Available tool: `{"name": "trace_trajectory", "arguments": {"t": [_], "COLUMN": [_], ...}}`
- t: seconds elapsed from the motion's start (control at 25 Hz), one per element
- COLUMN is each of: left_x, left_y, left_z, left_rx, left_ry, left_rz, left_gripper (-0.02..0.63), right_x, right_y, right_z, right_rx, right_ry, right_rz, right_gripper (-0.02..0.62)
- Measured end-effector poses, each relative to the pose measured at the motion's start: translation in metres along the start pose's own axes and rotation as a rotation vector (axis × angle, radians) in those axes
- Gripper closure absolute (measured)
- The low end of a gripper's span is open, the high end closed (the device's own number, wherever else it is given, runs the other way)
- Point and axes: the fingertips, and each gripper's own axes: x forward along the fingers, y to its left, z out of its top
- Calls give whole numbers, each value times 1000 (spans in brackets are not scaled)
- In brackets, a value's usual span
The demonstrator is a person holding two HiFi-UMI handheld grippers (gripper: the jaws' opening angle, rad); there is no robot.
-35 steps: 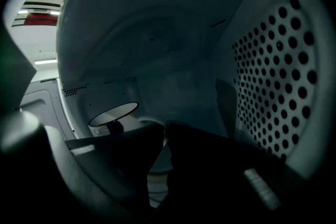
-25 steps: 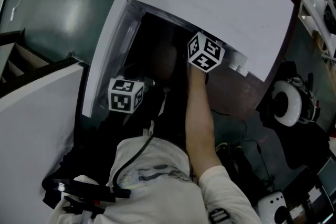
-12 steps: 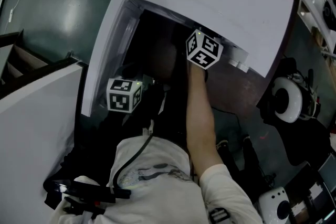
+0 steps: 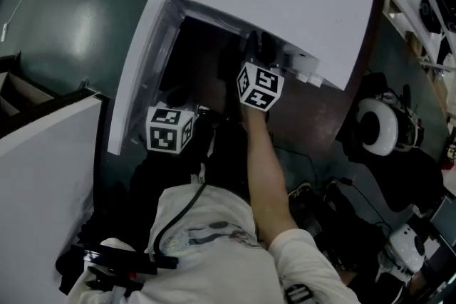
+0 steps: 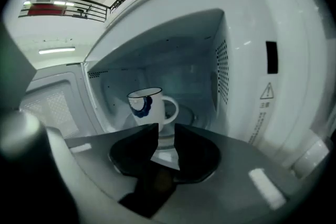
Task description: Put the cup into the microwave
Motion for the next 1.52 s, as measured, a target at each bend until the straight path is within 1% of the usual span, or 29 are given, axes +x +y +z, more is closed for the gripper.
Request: {"name": "trace_trajectory", "arguments": {"t": [0.12,0.24,0.28,0.36,0.4,0.48,0.56,0.68,0.8,0.88,0.96,1.04,1.08,1.16,1.28,1.52], "left_x": [-2,-9,-12,-19,-22,-30,-39,-54,-73,-87,-102,-121,-130,-146,-164,-195], "left_y": [-9,-21,-26,-36,-43,-54,-64,-77,-93,-103,-112,-121,-126,-137,-154,-174], "left_z": [6,9,10,11,11,13,16,14,0,-13,-31,-50,-58,-71,-86,-98], "left_rx": [2,10,14,20,24,45,70,83,97,99,76,40,36,53,79,134], "left_ry": [-28,-55,-63,-73,-78,-95,-120,-151,-174,-189,-212,-251,-271,-302,-322,-349], "left_rz": [-29,-60,-72,-106,-125,-150,-157,-158,-159,-156,-146,-127,-117,-106,-109,-114], "left_gripper": [606,606,606,606,606,606,606,606,606,606,606,606,606,606,606,606], "right_x": [-28,-69,-84,-115,-129,-154,-173,-204,-237,-259,-286,-318,-334,-362,-396,-434], "right_y": [9,13,14,15,15,13,12,18,27,29,30,30,31,32,33,32], "right_z": [-5,-7,-6,-5,-4,-2,0,-2,-10,-17,-27,-37,-42,-50,-57,-48], "right_rx": [-21,9,16,11,5,4,12,8,-8,-23,-30,-26,-21,-18,-28,-30], "right_ry": [28,43,42,40,39,30,12,1,1,-6,-16,-24,-29,-41,-52,-93], "right_rz": [50,89,93,93,90,78,71,95,144,158,163,165,166,170,181,185], "right_gripper": [505,539,547,588,594,594,594,594,594,594,594,594,594,594,594,594]}}
